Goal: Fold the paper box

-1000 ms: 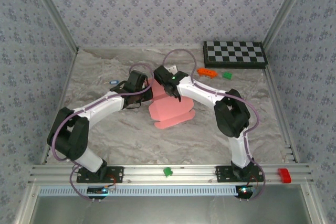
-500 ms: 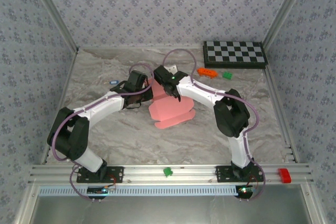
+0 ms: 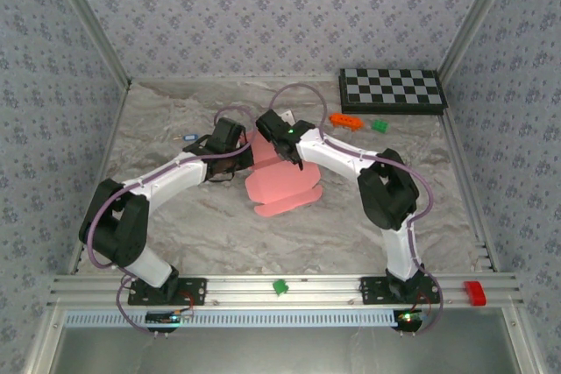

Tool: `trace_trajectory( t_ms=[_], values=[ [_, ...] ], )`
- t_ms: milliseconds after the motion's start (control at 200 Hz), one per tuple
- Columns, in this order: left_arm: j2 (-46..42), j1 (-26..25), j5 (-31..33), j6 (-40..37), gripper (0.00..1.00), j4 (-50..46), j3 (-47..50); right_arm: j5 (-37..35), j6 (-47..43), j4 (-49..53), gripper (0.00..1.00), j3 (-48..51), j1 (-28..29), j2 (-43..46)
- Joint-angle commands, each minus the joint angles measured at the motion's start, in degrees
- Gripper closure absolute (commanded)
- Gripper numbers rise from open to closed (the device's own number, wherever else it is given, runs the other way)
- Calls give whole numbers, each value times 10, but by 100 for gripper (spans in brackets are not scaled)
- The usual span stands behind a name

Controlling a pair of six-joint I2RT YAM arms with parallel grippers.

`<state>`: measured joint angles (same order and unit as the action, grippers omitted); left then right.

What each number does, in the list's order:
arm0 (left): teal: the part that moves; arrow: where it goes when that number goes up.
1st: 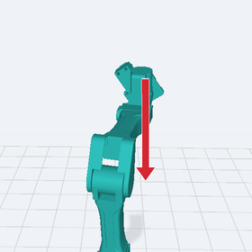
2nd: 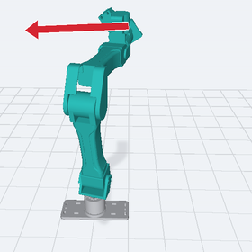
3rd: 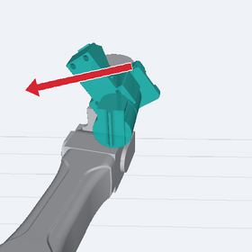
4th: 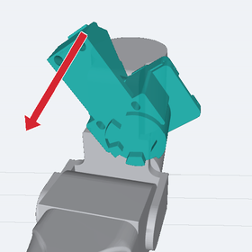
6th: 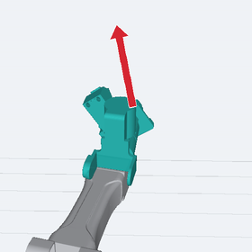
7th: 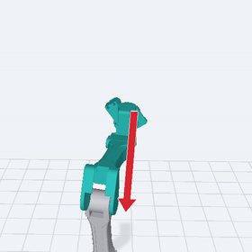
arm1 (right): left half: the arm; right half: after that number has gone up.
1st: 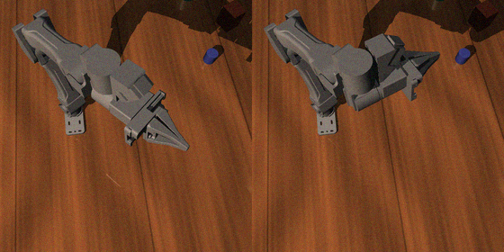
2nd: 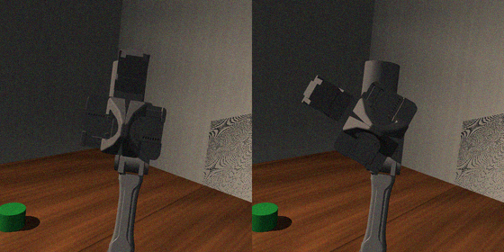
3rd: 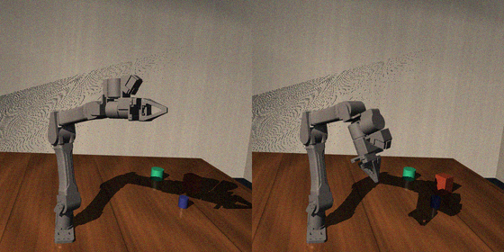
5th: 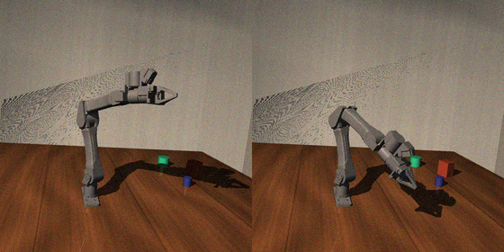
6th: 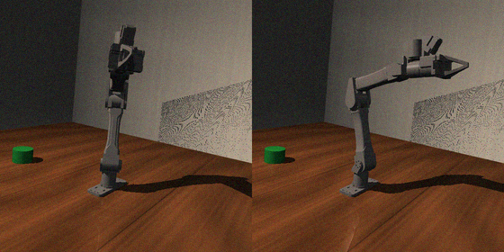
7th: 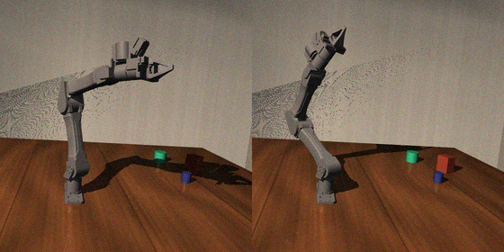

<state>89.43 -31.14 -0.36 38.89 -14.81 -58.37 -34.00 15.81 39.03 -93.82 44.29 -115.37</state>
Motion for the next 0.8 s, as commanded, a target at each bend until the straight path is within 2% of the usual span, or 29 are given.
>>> trace_trajectory(
  t_ms=[0,395,610,795],
  values=[
    [6,2,1,7,100,0,-13,11,-13,-17,65,9,5,28],
    [12,2,7,16,100,-8,-20,17,-14,-33,39,32,7,70],
    [14,2,17,39,100,-11,-27,39,-15,-27,36,49,7,127],
    [3,2,37,140,100,28,-7,101,7,-34,35,89,-8,201]
  ],
)
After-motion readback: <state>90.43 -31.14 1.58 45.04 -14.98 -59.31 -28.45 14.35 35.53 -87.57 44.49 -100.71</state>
